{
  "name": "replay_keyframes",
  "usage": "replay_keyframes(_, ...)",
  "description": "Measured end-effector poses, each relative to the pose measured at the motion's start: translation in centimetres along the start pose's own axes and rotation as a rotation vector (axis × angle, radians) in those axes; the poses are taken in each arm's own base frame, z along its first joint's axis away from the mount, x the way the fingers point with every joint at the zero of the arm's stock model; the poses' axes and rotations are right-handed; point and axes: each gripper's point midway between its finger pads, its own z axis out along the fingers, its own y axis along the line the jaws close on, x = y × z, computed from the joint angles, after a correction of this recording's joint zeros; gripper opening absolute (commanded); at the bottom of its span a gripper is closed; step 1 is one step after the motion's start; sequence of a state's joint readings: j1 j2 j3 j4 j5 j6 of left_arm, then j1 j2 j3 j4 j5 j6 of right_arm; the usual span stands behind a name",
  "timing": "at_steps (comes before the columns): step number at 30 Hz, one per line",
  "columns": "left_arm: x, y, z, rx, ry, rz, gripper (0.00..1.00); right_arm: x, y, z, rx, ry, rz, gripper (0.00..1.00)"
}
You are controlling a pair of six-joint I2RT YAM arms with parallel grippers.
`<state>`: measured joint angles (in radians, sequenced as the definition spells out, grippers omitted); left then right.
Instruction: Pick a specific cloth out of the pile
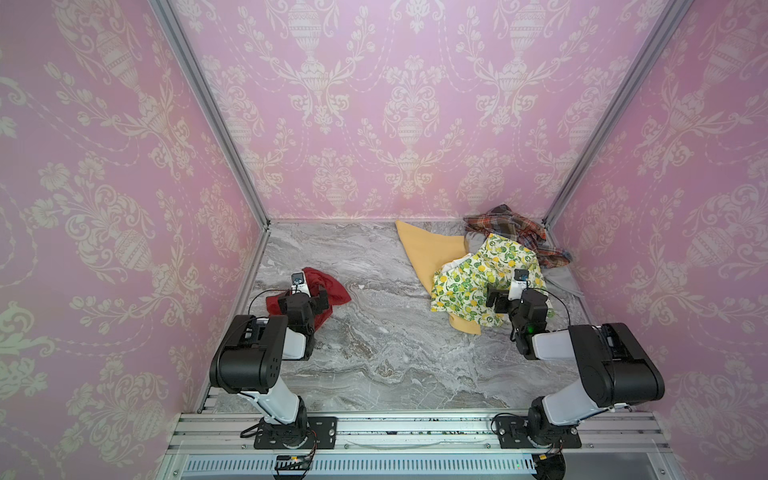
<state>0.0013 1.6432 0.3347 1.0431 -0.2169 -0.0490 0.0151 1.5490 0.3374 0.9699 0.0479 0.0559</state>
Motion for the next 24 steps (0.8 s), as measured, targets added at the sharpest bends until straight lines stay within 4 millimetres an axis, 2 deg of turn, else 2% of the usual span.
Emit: replay_keyframes(24,0.00,0.00,0.00,0.000,0.000,0.000,0.99,0.20,0.01,0.08,0.000,0.013,-0.005,1.00)
